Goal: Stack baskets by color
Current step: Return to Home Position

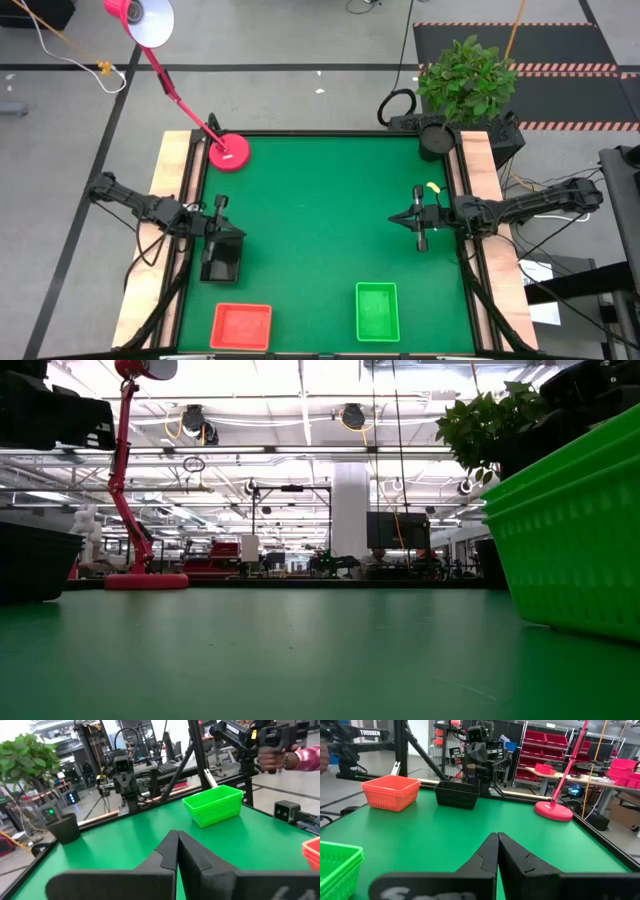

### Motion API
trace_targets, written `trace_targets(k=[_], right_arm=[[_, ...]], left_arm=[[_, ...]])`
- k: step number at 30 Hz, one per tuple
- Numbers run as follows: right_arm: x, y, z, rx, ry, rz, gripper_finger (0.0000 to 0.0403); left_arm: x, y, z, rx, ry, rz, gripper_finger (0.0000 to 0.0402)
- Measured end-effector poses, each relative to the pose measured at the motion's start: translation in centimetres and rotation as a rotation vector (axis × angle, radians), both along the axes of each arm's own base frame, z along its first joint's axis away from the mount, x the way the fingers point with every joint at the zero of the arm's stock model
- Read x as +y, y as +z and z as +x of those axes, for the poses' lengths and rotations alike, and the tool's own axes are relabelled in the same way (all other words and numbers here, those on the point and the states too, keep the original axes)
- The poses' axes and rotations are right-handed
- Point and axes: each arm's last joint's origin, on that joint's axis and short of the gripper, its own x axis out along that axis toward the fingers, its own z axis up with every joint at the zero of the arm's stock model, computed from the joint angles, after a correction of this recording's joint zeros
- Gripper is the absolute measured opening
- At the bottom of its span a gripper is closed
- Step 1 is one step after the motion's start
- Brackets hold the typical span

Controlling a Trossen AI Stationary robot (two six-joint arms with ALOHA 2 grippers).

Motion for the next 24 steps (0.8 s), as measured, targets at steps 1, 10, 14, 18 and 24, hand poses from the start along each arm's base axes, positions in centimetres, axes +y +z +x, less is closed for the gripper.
trace_targets(k=[1, 10, 14, 18, 24], right_arm=[[0.0, 0.0, 0.0, -0.001, 0.000, 0.000, 0.0000], [0.0, 0.0, 0.0, 0.005, 0.000, 0.002, 0.0000], [-0.1, 0.1, -0.1, -0.006, -0.004, -0.015, 0.0000], [-0.2, 0.5, -0.4, -0.043, -0.015, -0.018, 0.0000], [-0.3, 0.6, -1.1, -0.043, -0.018, -0.033, 0.0000]], left_arm=[[0.0, -0.1, 0.0, -0.004, 0.000, 0.002, 0.0004], [0.2, -0.5, 0.1, -0.036, -0.028, 0.018, 0.0004], [0.6, -0.5, 0.1, -0.045, 0.018, 0.018, 0.0007], [1.1, -0.3, 0.0, -0.063, 0.063, 0.010, 0.0003], [1.6, -0.3, 0.1, -0.068, 0.113, -0.009, 0.0008]])
